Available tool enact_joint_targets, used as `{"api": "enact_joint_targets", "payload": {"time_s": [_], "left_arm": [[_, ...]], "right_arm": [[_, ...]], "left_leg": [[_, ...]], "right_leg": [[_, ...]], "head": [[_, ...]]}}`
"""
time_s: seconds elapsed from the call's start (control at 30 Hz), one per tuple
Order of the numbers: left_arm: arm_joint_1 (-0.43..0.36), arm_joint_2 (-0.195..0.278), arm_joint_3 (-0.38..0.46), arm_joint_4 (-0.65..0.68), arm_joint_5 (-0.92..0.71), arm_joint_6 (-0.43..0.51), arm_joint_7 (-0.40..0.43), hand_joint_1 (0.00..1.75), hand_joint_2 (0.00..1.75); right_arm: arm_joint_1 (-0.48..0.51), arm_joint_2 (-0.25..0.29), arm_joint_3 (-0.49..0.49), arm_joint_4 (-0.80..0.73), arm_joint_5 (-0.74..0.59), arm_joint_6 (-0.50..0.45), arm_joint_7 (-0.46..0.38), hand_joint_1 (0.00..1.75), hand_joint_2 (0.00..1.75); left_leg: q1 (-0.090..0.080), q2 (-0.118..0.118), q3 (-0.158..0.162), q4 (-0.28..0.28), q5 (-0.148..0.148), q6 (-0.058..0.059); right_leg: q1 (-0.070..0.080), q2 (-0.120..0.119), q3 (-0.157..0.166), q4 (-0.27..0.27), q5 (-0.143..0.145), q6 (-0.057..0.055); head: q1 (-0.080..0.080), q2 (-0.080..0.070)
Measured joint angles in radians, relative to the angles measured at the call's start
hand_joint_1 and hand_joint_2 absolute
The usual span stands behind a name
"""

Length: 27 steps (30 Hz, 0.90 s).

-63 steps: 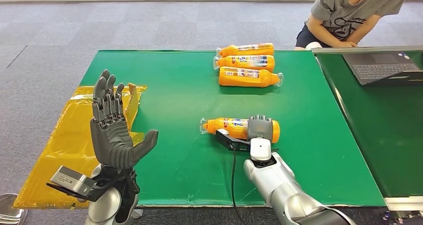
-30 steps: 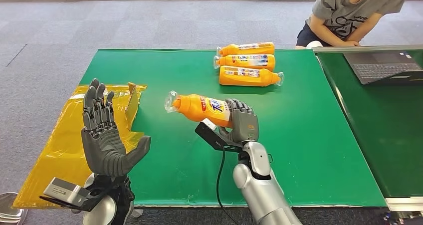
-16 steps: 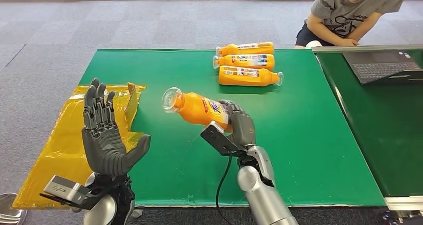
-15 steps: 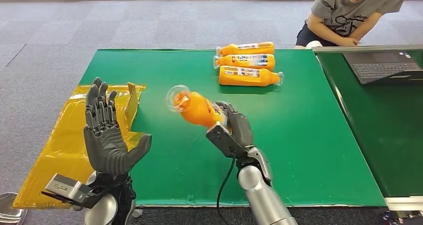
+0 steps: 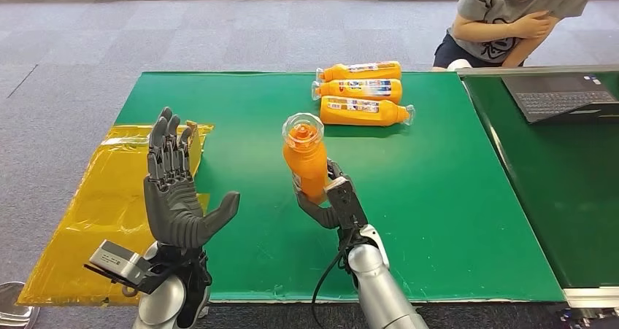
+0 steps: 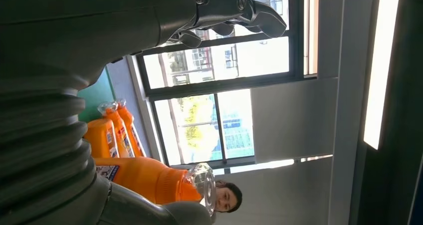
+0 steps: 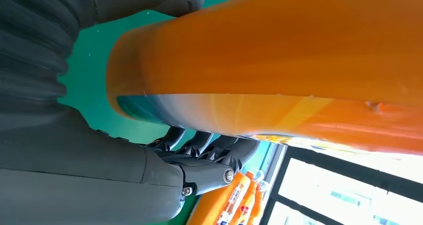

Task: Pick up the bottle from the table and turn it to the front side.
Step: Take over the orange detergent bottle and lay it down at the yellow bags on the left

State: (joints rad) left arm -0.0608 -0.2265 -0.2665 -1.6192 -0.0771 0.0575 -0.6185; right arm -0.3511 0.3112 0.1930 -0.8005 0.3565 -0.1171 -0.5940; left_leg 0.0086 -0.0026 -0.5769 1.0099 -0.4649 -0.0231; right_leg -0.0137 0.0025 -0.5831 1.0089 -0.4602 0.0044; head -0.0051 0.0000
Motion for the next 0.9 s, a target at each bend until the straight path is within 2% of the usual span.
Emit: {"api": "enact_joint_targets", "payload": {"time_s": [0.5,0.63,0.9], "left_arm": [[-0.031,-0.002,-0.012,0.017,-0.026,-0.037,0.023,0.00,1.75],[-0.107,-0.009,-0.039,0.085,-0.073,-0.074,0.043,0.00,1.75],[-0.269,-0.044,-0.083,0.261,-0.107,-0.086,0.060,0.00,1.75]], "right_arm": [[-0.027,0.012,0.008,0.065,0.010,-0.009,0.026,1.75,1.75],[-0.036,0.017,0.023,0.097,0.017,-0.008,0.031,1.75,1.75],[-0.063,0.028,0.063,0.168,0.024,-0.002,0.025,1.75,1.75]], "left_leg": [[0.000,0.000,0.000,0.000,0.000,0.000],[0.000,-0.001,0.000,0.000,0.001,0.000],[0.000,-0.001,0.000,0.000,0.002,0.000]], "right_leg": [[0.000,0.000,0.000,0.000,0.000,0.000],[0.000,0.000,0.000,0.000,0.000,0.000],[0.000,0.000,0.000,0.000,0.001,0.000]], "head": [[0.000,0.000],[0.000,0.000],[0.000,0.000]]}}
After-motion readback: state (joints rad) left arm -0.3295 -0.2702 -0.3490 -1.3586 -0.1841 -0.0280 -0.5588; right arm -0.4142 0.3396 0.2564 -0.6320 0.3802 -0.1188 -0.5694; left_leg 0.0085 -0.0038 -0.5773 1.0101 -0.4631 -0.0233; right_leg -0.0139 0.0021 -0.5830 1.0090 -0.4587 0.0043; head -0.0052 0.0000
